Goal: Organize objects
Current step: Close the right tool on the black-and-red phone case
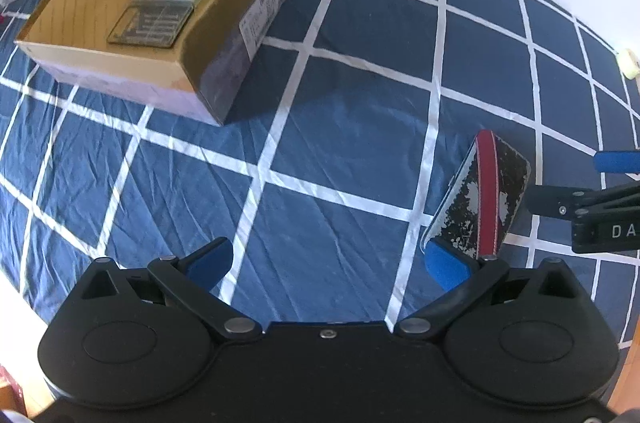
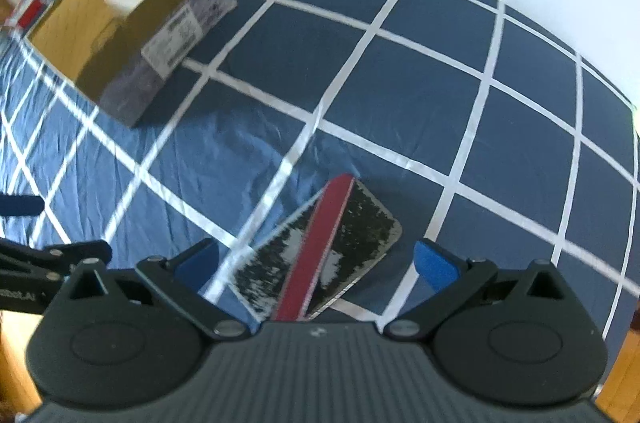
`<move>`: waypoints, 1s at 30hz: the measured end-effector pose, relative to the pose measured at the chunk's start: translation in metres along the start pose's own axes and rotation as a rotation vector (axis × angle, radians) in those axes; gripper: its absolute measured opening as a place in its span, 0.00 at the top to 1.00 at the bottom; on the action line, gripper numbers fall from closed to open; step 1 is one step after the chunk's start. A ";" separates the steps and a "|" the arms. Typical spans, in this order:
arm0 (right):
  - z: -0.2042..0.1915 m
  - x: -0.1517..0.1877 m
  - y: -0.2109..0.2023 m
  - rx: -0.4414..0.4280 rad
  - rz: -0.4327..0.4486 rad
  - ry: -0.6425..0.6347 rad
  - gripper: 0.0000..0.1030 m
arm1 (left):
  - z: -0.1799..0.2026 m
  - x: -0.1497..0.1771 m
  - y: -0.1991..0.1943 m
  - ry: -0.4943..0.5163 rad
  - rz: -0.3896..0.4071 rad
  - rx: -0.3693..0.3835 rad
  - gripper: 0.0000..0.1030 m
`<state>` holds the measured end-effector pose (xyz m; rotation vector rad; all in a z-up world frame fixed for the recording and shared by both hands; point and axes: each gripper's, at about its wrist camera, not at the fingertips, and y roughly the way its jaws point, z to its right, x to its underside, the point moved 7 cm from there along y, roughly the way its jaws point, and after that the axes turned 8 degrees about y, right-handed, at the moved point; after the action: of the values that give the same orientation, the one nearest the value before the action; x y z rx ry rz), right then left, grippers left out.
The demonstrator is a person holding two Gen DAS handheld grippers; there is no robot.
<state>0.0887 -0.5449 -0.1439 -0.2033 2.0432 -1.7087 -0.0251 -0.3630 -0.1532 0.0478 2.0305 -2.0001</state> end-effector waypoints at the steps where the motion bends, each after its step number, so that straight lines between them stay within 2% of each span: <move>1: 0.002 -0.001 0.003 -0.001 -0.010 -0.015 0.00 | 0.001 0.000 0.002 -0.006 -0.006 -0.005 0.00; 13: 0.021 -0.020 0.063 -0.039 -0.132 -0.154 0.00 | 0.015 -0.017 0.038 -0.108 -0.068 -0.040 0.00; 20: 0.021 -0.022 0.099 -0.081 -0.210 -0.215 0.01 | 0.024 -0.024 0.059 -0.134 -0.104 -0.063 0.00; 26: 0.023 -0.023 0.115 -0.113 -0.247 -0.220 0.05 | 0.025 -0.023 0.065 -0.139 -0.124 -0.073 0.00; 28: 0.022 -0.022 0.116 -0.131 -0.259 -0.228 0.13 | 0.024 -0.022 0.065 -0.142 -0.128 -0.074 0.00; 30: 0.020 -0.021 0.116 -0.136 -0.260 -0.236 0.15 | 0.024 -0.021 0.066 -0.140 -0.127 -0.075 0.00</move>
<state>0.1370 -0.5292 -0.2519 -0.7085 2.0241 -1.6015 0.0145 -0.3807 -0.2121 -0.2361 2.0630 -1.9381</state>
